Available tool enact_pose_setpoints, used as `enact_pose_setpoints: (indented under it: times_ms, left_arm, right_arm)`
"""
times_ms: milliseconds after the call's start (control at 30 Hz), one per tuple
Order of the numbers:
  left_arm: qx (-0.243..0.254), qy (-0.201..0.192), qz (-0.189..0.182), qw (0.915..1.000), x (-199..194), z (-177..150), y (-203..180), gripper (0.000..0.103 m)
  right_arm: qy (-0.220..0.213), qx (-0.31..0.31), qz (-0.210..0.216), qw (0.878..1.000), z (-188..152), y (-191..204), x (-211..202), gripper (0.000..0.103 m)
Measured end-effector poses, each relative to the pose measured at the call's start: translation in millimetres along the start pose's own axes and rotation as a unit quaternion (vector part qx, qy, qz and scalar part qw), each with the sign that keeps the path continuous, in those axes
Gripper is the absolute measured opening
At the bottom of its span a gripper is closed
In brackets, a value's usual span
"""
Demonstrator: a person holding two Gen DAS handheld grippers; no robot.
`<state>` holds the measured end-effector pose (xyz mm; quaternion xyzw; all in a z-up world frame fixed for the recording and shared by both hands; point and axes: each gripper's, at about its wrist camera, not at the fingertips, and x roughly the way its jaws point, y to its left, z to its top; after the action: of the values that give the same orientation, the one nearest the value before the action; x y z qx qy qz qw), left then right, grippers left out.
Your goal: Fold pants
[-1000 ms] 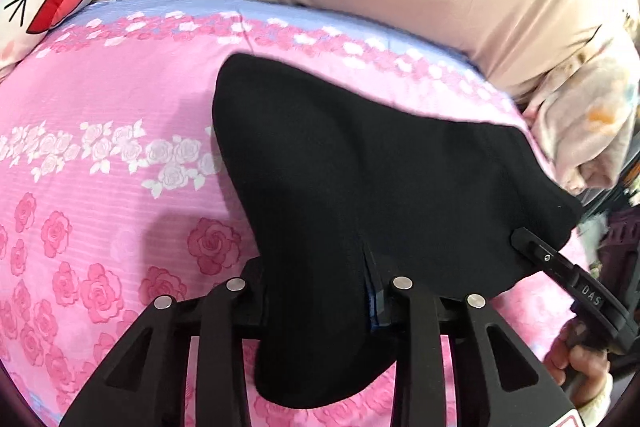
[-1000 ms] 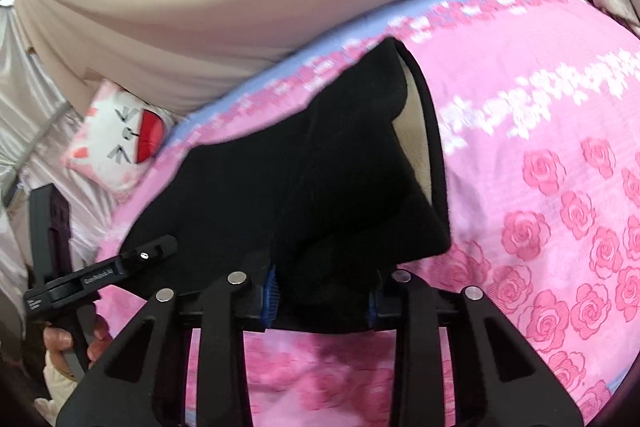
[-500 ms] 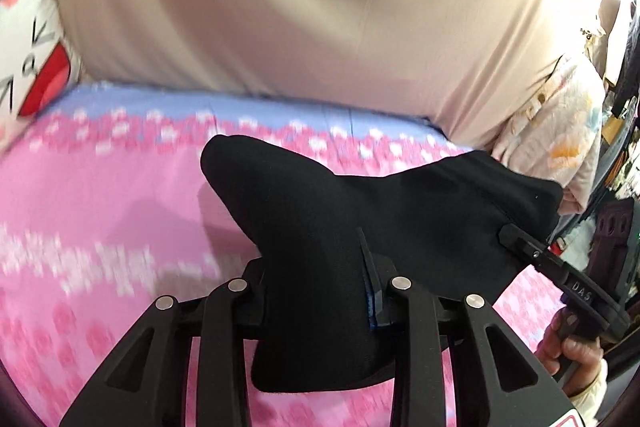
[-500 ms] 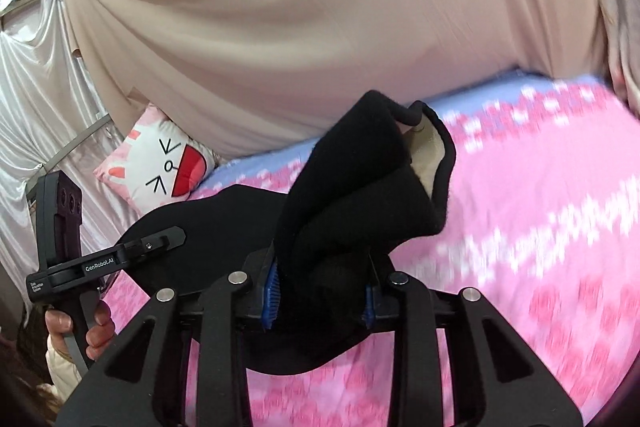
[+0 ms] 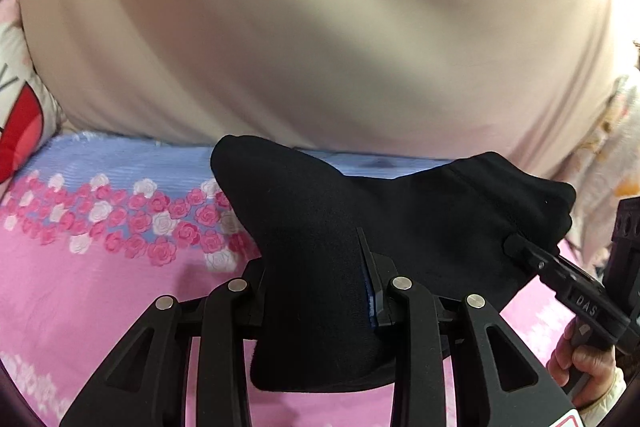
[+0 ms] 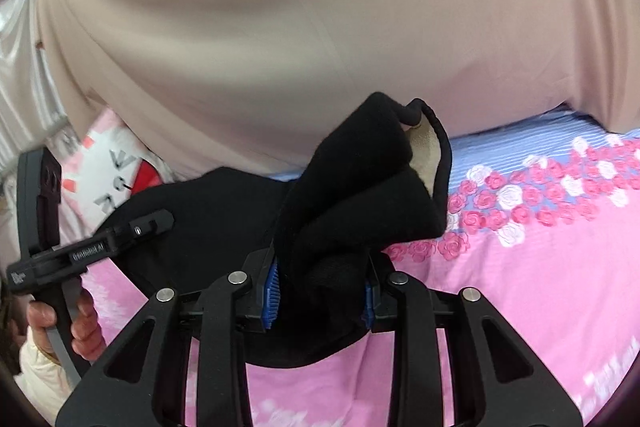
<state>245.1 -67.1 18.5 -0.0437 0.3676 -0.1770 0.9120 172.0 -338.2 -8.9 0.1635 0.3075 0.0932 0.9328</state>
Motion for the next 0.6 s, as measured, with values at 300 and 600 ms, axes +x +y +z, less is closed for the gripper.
enact_pose_setpoints:
  times_ms: [300,600]
  left_arm:
    - [0.043,0.071,0.073,0.9939,55.5,-48.6,27.8,0.069]
    - [0.046,0.012,0.186,0.9814,-28.9,-36.4,31.4,0.072]
  right_arm:
    - [0.092,0.001,-0.016,0.996,-45.5,-32.5,39.8,0.065]
    - [-0.015,-0.042,-0.070,0.997,-13.3,-10.4,-54.6,0.053]
